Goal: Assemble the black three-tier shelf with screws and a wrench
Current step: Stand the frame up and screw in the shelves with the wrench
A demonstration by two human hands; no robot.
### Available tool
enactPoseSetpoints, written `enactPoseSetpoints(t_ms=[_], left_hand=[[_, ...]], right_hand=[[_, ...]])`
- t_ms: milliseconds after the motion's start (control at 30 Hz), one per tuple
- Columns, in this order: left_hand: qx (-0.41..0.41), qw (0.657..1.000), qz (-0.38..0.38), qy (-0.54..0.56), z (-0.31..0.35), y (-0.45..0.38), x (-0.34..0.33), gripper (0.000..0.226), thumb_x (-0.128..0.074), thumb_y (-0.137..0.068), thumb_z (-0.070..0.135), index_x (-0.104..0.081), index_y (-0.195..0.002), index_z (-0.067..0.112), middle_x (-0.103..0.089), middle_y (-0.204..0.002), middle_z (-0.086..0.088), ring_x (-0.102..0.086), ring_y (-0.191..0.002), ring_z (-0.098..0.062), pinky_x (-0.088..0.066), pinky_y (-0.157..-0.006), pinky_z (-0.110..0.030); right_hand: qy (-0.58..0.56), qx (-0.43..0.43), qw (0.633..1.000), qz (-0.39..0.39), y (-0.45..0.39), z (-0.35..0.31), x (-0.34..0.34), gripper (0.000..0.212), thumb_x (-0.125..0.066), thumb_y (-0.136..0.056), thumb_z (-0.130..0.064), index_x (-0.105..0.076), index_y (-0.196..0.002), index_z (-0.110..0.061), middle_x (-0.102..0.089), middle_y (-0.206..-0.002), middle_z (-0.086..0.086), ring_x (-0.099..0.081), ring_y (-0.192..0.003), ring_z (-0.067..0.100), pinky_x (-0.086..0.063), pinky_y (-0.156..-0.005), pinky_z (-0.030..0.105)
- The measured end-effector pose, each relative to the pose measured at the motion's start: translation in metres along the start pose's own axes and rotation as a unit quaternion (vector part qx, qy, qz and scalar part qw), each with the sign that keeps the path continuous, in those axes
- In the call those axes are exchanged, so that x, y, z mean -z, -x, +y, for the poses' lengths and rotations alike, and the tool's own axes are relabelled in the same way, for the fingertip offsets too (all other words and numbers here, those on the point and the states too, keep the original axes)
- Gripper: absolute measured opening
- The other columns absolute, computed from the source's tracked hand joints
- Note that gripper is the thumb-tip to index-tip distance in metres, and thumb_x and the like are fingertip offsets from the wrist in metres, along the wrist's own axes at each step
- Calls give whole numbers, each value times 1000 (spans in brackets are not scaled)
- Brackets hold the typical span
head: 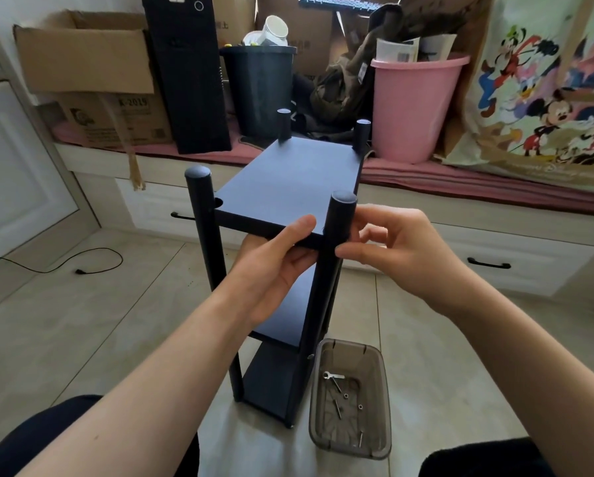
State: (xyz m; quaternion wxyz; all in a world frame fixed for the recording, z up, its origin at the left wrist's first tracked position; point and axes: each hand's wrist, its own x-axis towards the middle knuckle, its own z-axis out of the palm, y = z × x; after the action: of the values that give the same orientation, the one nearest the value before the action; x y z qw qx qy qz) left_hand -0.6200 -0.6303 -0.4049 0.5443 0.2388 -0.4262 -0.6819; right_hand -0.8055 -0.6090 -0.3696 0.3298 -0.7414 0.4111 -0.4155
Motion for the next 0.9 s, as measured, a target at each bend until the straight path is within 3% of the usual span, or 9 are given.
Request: enactPoseSetpoints(t_ms=[133, 267, 333, 467, 667, 733, 800, 833, 900], left_hand=[[16, 1000, 5, 4, 2, 0, 0, 58, -68, -84, 24, -55, -135, -1, -68, -123, -25, -69, -110, -36, -58, -86, -30], [34, 999, 10, 10, 4, 1, 2, 61, -69, -83, 24, -55, -135, -4, -65, -126, -29, -68, -113, -38, -58, -86, -31], [32, 999, -2, 11, 4, 1, 2, 60, -67, -85, 23, -53, -137, -4, -65, -127, -27, -67, -115, -37, -58, -88, -31], [27, 1000, -4, 10, 6, 3, 3, 56, -66, -86, 23, -55, -135, -1, -69, -123, -21, -69, -113, -33, -58, -88, -30], [81, 979, 103, -157, 25, 20, 4, 45, -65, -92, 38, -69, -110, -3, -77, -96, -16, -76, -91, -27, -62, -76, -29], [-5, 917, 183, -354, 32, 29, 9, 46, -66, -93, 45, -71, -83, 0, -74, -66, -9, -75, -63, -22, -59, -56, -27], [-192, 772, 225, -563, 37, 37, 12, 49, -65, -94, 48, -65, -62, 11, -63, -49, 1, -64, -47, -17, -52, -51, -31], [-279, 711, 221, -607, 39, 38, 9, 47, -65, -94, 48, -63, -61, 13, -62, -50, 4, -61, -49, -15, -51, -54, -34], [-376, 670, 160, -620, 37, 35, 3, 35, -67, -91, 47, -69, -80, 14, -70, -77, 5, -65, -74, -14, -53, -74, -32]], right_hand=[[-38, -45, 998, -5, -3, 2, 3, 44, -77, -77, -16, -70, -120, -21, -44, -82, 18, -44, -72, 31, -47, -78, 35], [47, -63, 997, 22, -3, -2, 1, 49, -74, -64, -47, -67, -112, -45, -54, -99, -6, -54, -79, 1, -47, -81, 15], [49, -89, 995, 11, -3, 0, 1, 49, -73, -66, -51, -64, -113, -46, -56, -117, -7, -60, -97, 0, -51, -88, 20], [-12, -127, 992, -3, -1, 1, -4, 55, -77, -74, -42, -52, -123, -39, -61, -126, -1, -68, -106, 14, -55, -95, 40], [-256, -202, 945, -19, -7, 7, 1, 110, -84, -65, -15, -18, -147, -47, -72, -113, 16, -70, -105, 29, -56, -92, 45], [-264, -209, 942, -13, -9, 8, 2, 113, -84, -65, -15, -16, -150, -46, -71, -114, 17, -70, -104, 30, -55, -94, 46], [-247, -214, 945, -19, -9, 9, 3, 114, -83, -67, -19, -12, -151, -46, -71, -114, 16, -70, -104, 29, -54, -96, 47], [-251, -218, 943, -26, -10, 10, 4, 113, -82, -68, -22, -10, -152, -45, -72, -114, 15, -70, -105, 30, -54, -96, 47], [-282, -232, 930, -36, -13, 10, 7, 105, -78, -75, -30, -10, -154, -39, -71, -115, 16, -69, -107, 32, -56, -93, 45]])
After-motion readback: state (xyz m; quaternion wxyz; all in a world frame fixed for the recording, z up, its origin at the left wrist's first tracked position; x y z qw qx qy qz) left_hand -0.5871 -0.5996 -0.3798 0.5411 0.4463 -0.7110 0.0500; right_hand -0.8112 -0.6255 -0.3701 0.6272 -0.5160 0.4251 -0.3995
